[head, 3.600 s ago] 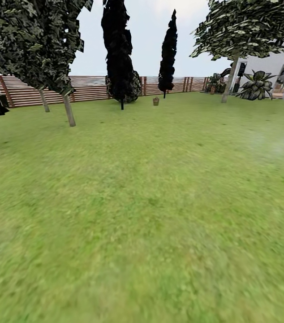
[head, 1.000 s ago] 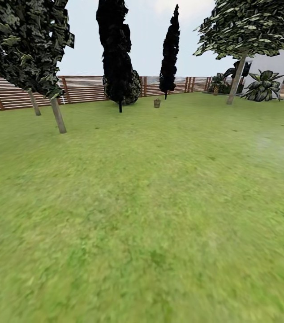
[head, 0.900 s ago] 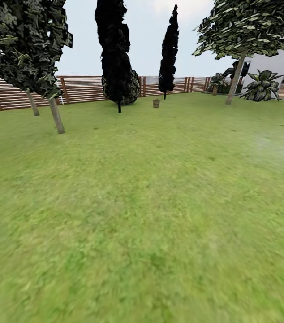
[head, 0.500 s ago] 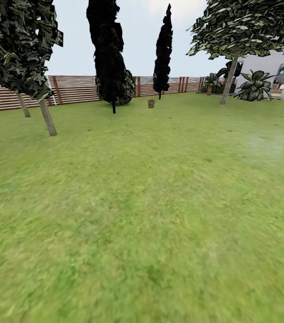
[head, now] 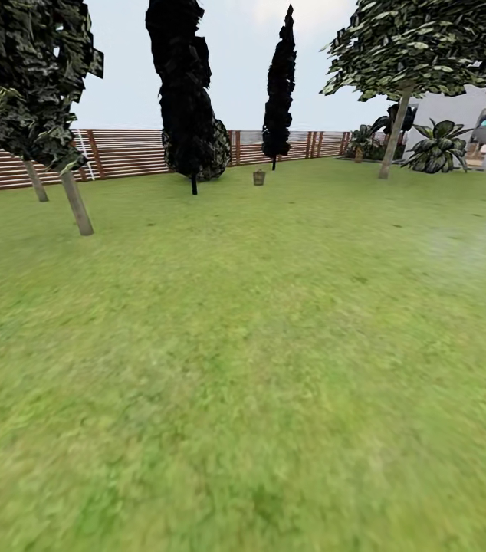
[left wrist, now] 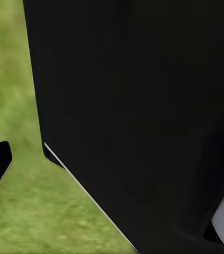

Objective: Take the three Easter eggs out of the wicker basket on the lawn in the garden, then place them on the lawn next to a single tree (choose any tree) so that all three eggs are next to the same tree and none are left in the basket.

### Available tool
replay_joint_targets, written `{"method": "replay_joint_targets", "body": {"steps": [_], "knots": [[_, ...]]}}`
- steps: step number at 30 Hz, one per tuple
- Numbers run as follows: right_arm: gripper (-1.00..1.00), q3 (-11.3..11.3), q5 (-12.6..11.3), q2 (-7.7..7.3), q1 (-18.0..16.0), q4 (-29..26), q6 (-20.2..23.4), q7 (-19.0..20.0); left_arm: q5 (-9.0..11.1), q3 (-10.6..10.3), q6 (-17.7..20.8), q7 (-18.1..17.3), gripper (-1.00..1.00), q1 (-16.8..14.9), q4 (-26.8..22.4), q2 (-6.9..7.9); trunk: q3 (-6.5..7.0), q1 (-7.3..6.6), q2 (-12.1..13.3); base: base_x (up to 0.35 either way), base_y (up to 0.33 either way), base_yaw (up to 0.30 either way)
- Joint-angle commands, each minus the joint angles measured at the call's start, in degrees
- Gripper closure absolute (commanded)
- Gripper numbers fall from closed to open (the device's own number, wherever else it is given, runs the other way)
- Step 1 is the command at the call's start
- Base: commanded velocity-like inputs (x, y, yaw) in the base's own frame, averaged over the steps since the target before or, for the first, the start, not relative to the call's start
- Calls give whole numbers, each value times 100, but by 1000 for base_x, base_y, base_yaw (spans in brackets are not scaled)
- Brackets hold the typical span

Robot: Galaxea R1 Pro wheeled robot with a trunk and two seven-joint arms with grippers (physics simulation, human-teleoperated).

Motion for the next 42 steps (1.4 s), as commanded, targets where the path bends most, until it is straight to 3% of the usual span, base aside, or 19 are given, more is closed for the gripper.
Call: {"method": "replay_joint_targets", "body": {"steps": [1,42], "knots": [[-100,-28,-1,4,-3,3,-25,1,17,2,-2,-5,-100,3,-10,-2,-4,4,-2,341,0,0],[-100,-28,-2,0,-3,0,-25,1,17,2,-7,-5,-100,3,-10,-6,-4,4,-2,341,0,0]]}}
